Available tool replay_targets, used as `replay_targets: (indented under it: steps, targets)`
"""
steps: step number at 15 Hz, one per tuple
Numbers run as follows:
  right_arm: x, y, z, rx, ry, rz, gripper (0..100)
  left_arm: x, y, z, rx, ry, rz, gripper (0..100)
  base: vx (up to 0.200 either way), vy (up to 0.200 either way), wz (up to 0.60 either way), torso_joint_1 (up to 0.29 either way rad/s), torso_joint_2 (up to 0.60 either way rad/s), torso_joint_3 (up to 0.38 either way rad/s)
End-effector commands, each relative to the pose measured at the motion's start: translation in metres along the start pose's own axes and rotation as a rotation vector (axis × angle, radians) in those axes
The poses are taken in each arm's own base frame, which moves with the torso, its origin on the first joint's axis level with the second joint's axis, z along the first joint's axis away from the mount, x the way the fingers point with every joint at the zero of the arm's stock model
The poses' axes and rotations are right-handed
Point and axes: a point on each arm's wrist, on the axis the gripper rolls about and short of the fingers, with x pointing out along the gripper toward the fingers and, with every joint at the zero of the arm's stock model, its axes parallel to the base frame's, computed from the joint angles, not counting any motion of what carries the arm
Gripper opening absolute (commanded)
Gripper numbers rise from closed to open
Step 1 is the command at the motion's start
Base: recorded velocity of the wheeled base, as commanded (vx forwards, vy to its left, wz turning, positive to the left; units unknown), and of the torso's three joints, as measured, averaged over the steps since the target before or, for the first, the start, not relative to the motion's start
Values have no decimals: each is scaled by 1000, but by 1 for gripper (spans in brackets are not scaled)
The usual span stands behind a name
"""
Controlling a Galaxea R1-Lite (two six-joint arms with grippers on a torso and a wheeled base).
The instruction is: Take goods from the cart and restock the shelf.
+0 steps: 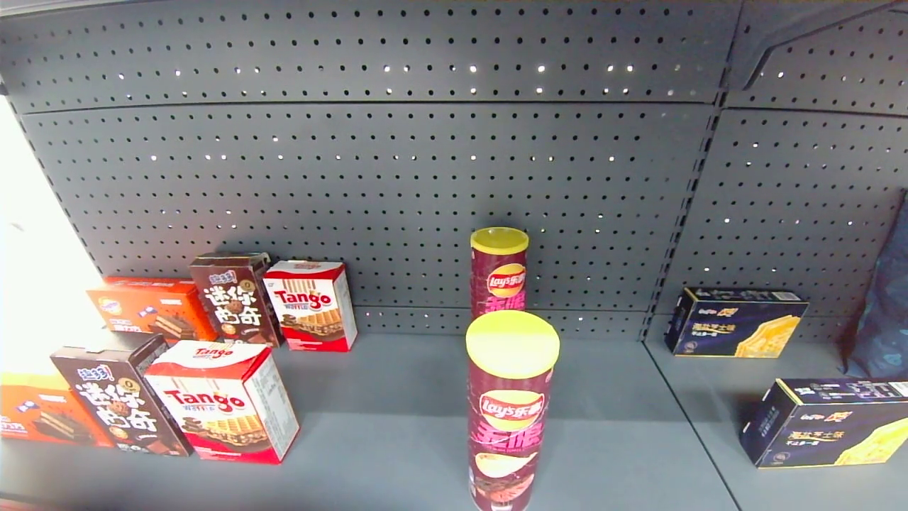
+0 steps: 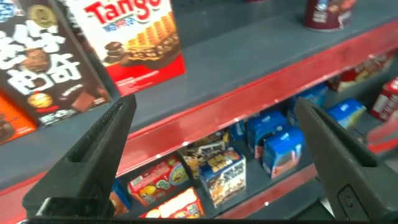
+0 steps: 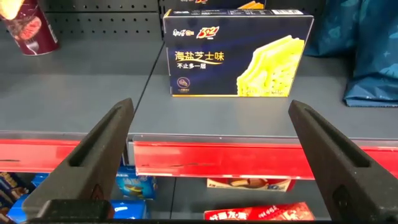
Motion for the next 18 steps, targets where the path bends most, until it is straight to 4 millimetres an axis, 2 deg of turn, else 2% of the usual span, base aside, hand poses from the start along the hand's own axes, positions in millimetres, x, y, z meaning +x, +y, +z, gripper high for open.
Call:
replay_targets:
  steps: [1, 2, 3, 4, 5, 8, 10, 13, 14, 15, 16, 18]
  targets:
    - [0, 0, 0, -1, -1, 0, 100, 8, 0, 3, 9, 92, -20, 100, 0, 0, 0, 0, 0, 0]
    - [0, 0, 0, -1, -1, 0, 100, 7, 0, 3, 7, 89, -41, 100, 0, 0, 0, 0, 0, 0]
    - [0, 0, 0, 1, -1, 0, 100, 10, -6, 4, -68, 128, -22, 100, 0, 0, 0, 0, 0, 0]
    - [0, 0, 0, 1, -1, 0, 100, 12, -10, 6, -124, 139, -125, 100, 0, 0, 0, 0, 0, 0]
    - [0, 0, 0, -1, -1, 0, 100, 15, -12, 7, -146, 151, -142, 100, 0, 0, 0, 0, 0, 0]
    - [0, 0, 0, 1, -1, 0, 100, 22, -13, 9, -244, 199, -104, 100, 0, 0, 0, 0, 0, 0]
    - [0, 0, 0, 1, -1, 0, 100, 24, -9, 8, -282, 233, 100, 100, 0, 0, 0, 0, 0, 0]
    - [0, 0, 0, 1, -1, 0, 100, 19, -5, 5, -231, 233, 454, 100, 0, 0, 0, 0, 0, 0]
    - [0, 0, 0, 1, -1, 0, 100, 17, -5, 5, -225, 227, 499, 100, 0, 0, 0, 0, 0, 0]
    - [0, 0, 0, 1, -1, 0, 100, 14, -5, 3, -205, 213, 618, 100, 0, 0, 0, 0, 0, 0]
    - [0, 0, 0, 1, -1, 0, 100, 12, -5, 3, -192, 197, 643, 100, 0, 0, 0, 0, 0, 0]
    - [0, 0, 0, 1, -1, 0, 100, 11, -6, 3, -172, 166, 568, 100, 0, 0, 0, 0, 0, 0]
